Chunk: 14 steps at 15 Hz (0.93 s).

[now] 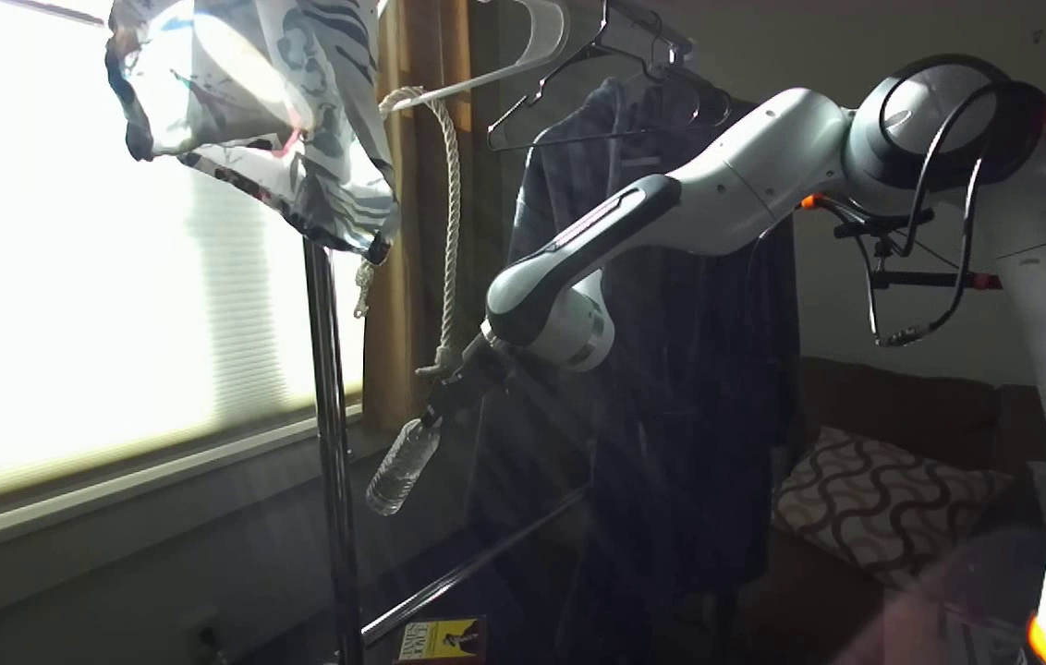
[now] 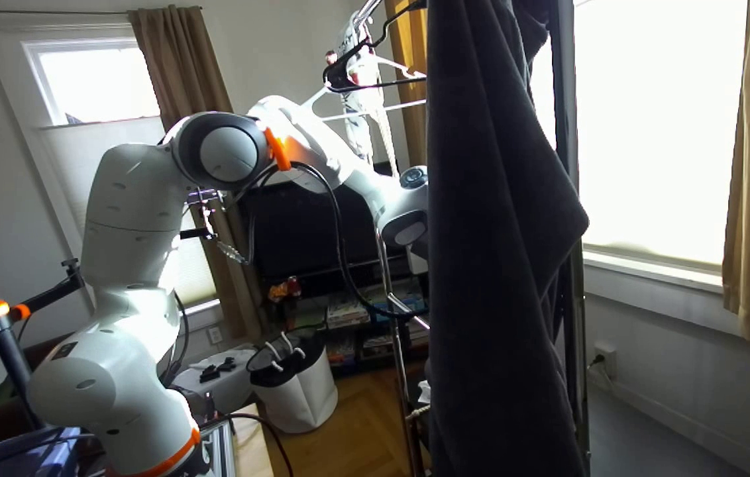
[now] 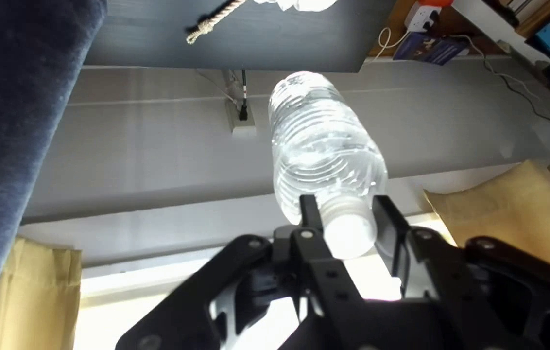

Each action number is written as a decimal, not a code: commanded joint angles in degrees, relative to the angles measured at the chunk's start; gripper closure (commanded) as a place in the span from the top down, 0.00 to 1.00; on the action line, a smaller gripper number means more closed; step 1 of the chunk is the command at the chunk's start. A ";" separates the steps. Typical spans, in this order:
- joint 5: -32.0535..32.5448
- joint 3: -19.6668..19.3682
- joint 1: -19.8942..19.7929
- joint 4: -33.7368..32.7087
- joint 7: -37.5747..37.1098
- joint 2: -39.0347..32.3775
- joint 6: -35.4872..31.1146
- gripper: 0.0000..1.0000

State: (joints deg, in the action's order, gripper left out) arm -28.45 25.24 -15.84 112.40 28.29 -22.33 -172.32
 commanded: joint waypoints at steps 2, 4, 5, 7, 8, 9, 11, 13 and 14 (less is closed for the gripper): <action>-16.33 18.77 -15.75 11.49 18.59 9.21 -5.91 0.08; -23.44 27.30 -23.81 12.56 27.83 11.22 -3.77 0.08; -28.03 31.21 -27.84 13.11 32.39 12.42 -2.52 0.08; -22.77 25.93 -21.94 10.57 27.01 8.84 -4.96 0.31; -22.57 25.57 -21.70 10.56 26.81 8.84 -4.96 0.31; -22.51 25.28 -21.39 10.55 26.78 8.57 -4.96 0.31; -22.44 25.06 -21.08 10.54 26.78 8.02 -4.96 0.31; -22.43 25.04 -21.03 10.52 26.78 7.85 -4.96 0.31; -22.43 25.03 -21.02 10.52 26.78 7.85 -4.96 0.08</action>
State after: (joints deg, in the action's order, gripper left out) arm -50.88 50.27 -36.86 122.91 55.07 -14.48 -177.28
